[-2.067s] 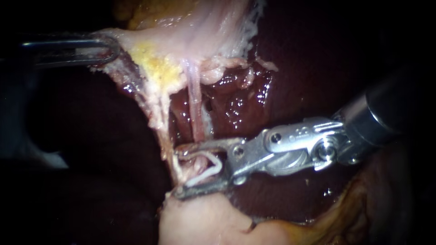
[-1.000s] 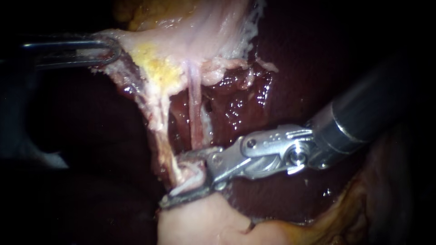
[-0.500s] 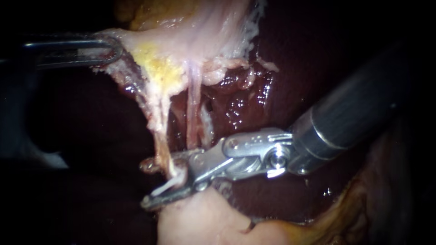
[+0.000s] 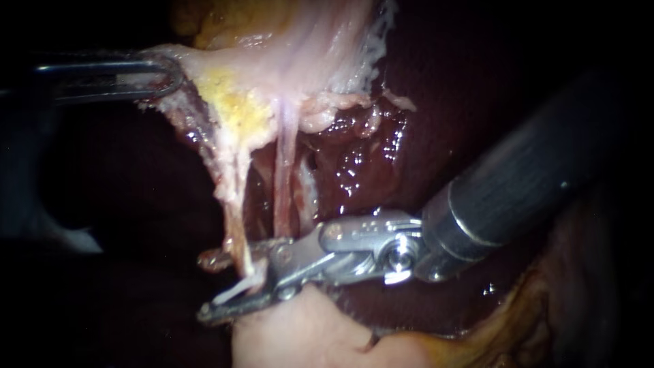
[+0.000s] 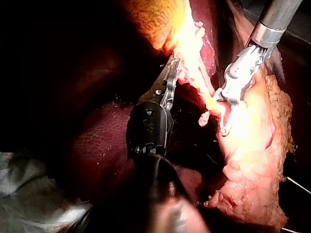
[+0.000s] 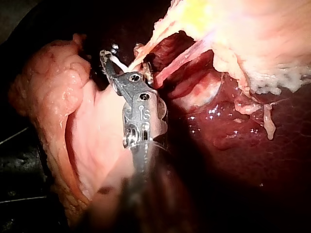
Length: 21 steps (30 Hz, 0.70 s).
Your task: Clipping first clip left tube
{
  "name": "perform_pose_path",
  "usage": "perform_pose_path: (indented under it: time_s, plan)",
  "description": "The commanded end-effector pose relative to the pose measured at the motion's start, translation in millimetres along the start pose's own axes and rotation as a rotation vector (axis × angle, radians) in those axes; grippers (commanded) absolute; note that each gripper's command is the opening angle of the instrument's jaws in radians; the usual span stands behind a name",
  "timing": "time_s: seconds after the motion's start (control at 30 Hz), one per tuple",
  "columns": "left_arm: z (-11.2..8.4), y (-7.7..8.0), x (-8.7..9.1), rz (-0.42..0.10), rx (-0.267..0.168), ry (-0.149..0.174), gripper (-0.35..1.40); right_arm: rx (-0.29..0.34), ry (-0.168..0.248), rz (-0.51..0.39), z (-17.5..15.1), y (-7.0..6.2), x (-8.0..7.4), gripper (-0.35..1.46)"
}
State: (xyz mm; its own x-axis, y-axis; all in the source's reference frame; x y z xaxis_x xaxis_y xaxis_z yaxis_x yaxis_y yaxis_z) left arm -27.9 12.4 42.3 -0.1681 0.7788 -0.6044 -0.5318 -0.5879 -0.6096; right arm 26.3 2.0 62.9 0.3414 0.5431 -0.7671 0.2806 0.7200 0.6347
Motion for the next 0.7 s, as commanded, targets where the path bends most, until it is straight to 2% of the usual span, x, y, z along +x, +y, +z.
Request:
perform_pose_path:
  time_s: [0.03,0.23,0.33,0.5,0.7]
  plan:
    - [-0.1,0.0,0.0,0.000,-0.001,0.000,-0.35,0.011,0.005,-0.003,0.0,-0.3,0.4,0.42]
    - [-0.1,-0.1,0.0,0.000,-0.002,0.000,-0.35,0.079,0.025,0.020,-0.2,-2.0,2.9,0.40]
    - [-0.1,-0.1,0.0,0.000,-0.002,0.000,-0.35,0.091,0.033,0.031,-0.1,-2.6,3.7,0.40]
    - [-0.1,-0.1,0.0,0.000,-0.002,0.000,-0.35,0.095,0.036,0.037,0.1,-3.1,4.1,0.40]
    - [-0.1,-0.1,0.0,0.000,-0.002,0.000,-0.35,0.097,0.042,0.049,0.1,-3.2,4.2,0.38]
